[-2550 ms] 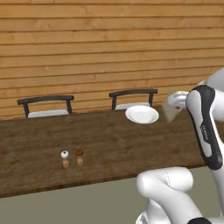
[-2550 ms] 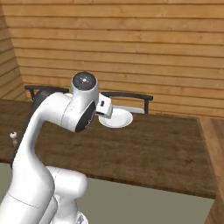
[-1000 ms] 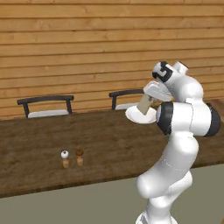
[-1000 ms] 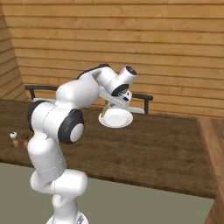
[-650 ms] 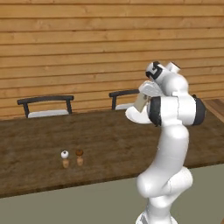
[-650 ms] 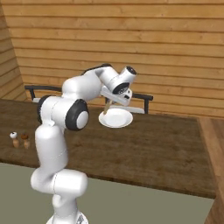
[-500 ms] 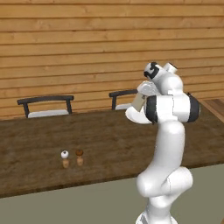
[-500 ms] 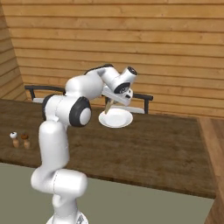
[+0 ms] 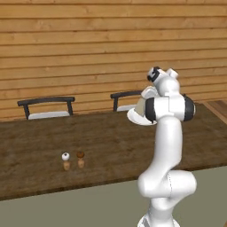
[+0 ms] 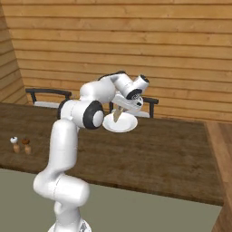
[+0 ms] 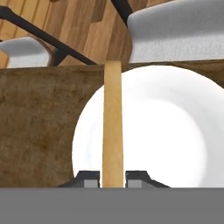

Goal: Start the toaster. Once the lever pops up, take the bread to the plate on the dining counter.

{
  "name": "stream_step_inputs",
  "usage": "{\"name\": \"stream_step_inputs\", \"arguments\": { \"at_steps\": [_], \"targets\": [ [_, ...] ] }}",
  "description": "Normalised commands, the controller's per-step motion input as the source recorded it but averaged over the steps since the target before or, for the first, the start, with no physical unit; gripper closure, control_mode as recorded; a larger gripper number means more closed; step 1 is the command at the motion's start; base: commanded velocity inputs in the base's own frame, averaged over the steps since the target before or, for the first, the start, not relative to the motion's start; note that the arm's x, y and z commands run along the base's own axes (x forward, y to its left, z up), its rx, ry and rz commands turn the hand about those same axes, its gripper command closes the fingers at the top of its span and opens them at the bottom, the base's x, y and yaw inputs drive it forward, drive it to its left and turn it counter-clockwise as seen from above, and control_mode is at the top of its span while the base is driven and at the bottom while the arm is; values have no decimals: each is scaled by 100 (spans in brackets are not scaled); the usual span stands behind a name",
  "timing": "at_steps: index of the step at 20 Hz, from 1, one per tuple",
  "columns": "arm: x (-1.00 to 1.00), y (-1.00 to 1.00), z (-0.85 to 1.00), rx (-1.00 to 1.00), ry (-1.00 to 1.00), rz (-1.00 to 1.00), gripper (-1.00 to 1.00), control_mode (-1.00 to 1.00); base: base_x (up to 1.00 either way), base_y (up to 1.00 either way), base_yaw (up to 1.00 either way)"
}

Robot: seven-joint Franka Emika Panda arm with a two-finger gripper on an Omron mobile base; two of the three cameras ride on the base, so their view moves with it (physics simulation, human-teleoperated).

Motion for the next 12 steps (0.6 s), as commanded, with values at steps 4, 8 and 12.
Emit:
{"name": "stream_step_inputs", "arguments": {
  "at_steps": [4, 8, 12],
  "targets": [
    [11, -2, -36, 0, 3, 7, 100, -100, 0, 0, 0],
    [28, 0, -43, 0, 5, 4, 100, -100, 0, 0, 0],
    [14, 0, -34, 0, 5, 4, 100, -100, 0, 0, 0]
  ]
}}
